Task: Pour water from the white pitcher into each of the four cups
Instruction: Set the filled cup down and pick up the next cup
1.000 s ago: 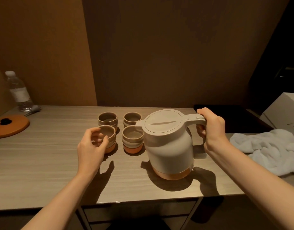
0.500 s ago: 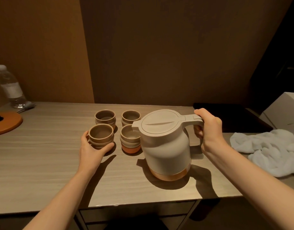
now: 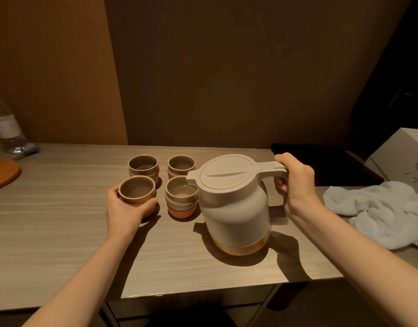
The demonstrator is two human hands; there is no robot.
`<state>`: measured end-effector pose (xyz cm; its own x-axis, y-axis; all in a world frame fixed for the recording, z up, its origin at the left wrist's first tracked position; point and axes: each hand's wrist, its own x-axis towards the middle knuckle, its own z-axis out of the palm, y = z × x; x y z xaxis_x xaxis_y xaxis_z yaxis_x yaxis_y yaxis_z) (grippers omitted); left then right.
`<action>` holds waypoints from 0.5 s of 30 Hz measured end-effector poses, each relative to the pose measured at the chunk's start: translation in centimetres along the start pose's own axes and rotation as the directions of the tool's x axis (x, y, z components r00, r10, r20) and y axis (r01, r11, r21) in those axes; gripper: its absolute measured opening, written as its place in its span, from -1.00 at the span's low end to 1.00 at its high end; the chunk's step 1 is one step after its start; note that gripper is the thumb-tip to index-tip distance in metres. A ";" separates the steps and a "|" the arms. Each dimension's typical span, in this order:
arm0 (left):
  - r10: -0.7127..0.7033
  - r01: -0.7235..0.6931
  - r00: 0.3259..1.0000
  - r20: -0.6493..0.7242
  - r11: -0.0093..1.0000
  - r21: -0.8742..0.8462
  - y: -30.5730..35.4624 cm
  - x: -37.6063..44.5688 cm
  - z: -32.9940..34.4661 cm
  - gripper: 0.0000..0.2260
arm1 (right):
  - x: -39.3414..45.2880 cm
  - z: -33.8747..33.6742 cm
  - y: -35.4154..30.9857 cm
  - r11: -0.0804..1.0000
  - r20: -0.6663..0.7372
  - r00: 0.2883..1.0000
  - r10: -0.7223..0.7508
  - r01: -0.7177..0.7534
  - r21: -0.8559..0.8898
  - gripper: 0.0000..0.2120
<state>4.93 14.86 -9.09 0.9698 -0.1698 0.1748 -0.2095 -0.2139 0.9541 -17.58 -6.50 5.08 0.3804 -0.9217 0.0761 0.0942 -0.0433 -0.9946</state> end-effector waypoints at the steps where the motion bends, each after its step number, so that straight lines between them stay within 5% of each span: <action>1: -0.001 0.001 1.000 -0.005 1.000 0.002 0.0 -0.1 0.0 -0.14 | 0.0 0.0 0.0 1.000 -0.001 1.000 -0.003 0.003 0.001 -0.65; 15: 0.101 -0.100 0.995 0.021 0.995 -0.025 3.9 -1.1 -1.1 -0.15 | -1.0 -0.3 -1.8 0.996 0.034 0.999 -0.033 0.030 0.079 -0.67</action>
<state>3.14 15.24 -5.31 0.9410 -0.2104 0.2649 -0.3024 -0.1720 0.9375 -18.42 -5.61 6.72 0.4085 -0.9060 0.1108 0.1778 -0.0401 -0.9832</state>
